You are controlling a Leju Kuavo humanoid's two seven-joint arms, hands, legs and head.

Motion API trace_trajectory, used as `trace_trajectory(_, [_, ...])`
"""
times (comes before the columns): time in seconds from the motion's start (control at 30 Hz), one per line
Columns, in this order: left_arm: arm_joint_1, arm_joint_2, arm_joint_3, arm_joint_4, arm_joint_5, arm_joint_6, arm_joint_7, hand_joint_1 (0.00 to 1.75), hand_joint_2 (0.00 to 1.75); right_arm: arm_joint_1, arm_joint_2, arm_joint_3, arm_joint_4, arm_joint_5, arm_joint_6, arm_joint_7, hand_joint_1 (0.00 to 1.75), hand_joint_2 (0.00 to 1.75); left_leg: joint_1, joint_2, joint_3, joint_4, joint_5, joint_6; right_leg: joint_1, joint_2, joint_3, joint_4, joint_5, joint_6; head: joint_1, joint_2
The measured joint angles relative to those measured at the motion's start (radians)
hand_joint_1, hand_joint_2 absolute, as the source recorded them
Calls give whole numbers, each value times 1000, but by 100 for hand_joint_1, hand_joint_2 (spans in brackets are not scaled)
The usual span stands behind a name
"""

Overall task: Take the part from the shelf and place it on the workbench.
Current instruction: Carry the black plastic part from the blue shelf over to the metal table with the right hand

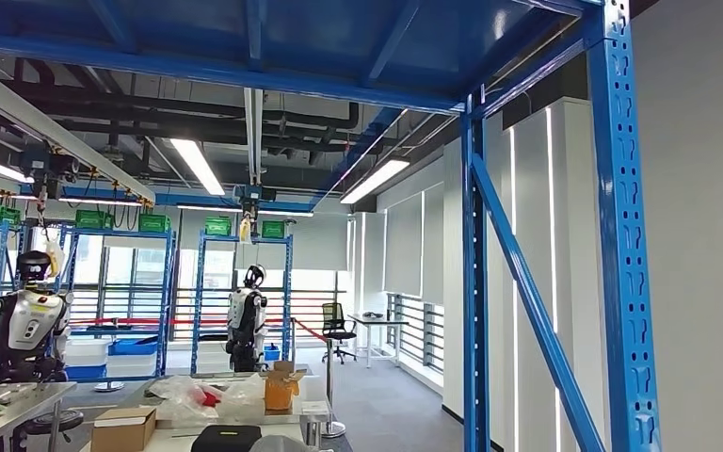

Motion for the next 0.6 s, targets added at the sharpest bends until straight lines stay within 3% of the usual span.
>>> trace_trajectory(0.03, [1,0,0,0,1,0,1,0,175,1,-2,0,0,-1,-2,1,175,175,1,0,0,0,-1,-1,-3,0,-27,53,-16,4,-1,0])
trace_trajectory(0.07, [2,0,0,0,1,0,1,0,175,1,-3,0,0,-1,-4,1,175,175,3,0,0,2,-2,-4,-6,-1,-40,78,-13,8,-1,0])
trace_trajectory(0.1, [2,0,0,1,2,0,1,0,175,2,-4,0,0,-1,-6,1,175,175,6,0,1,4,-4,-8,-10,-1,-35,63,9,12,-2,0])
trace_trajectory(0.17, [2,0,0,2,6,0,2,0,175,2,-6,0,0,-2,-10,2,175,175,13,-2,1,15,-12,-22,-17,-2,16,-53,76,22,-2,0])
trace_trajectory(0.2, [1,0,0,2,8,0,3,0,175,1,-7,0,0,-3,-12,2,175,175,15,-3,-1,25,-16,-31,-19,1,41,-108,99,21,-3,0])
trace_trajectory(0.27, [0,2,0,4,12,0,4,0,175,1,-8,0,-1,-3,-16,4,175,175,13,-5,-7,36,-20,-47,-18,6,58,-155,109,7,-2,0])
trace_trajectory(0.33, [0,3,0,5,14,0,6,0,175,1,-8,-1,-1,-3,-20,6,175,175,14,-5,-10,37,-18,-59,-15,8,50,-150,110,-16,1,0])
trace_trajectory(0.4, [-1,3,0,6,17,0,6,0,175,1,-8,-1,-1,-3,-23,9,175,175,16,-4,-17,57,-41,-66,-15,5,46,-150,114,-32,4,0])
trace_trajectory(0.43, [-1,3,0,6,18,0,6,0,175,0,-8,-1,-2,-3,-26,11,175,175,17,-3,-31,93,-70,-68,-14,3,43,-151,117,-39,6,0])
trace_trajectory(0.53, [0,3,0,6,20,0,7,0,175,1,-9,-1,-2,-2,-32,14,175,175,15,-2,-98,275,-171,-66,-4,-1,30,-150,125,-53,11,0])
trace_trajectory(0.57, [0,3,0,7,20,-1,7,0,175,1,-9,-1,-2,-2,-33,15,175,175,14,-2,-106,308,-180,-62,1,-2,25,-150,128,-57,11,0])
trace_trajectory(0.6, [1,3,0,7,21,-1,7,0,175,1,-9,-1,-2,-2,-35,15,175,175,11,-2,-97,303,-170,-55,6,-1,21,-150,131,-60,12,0])
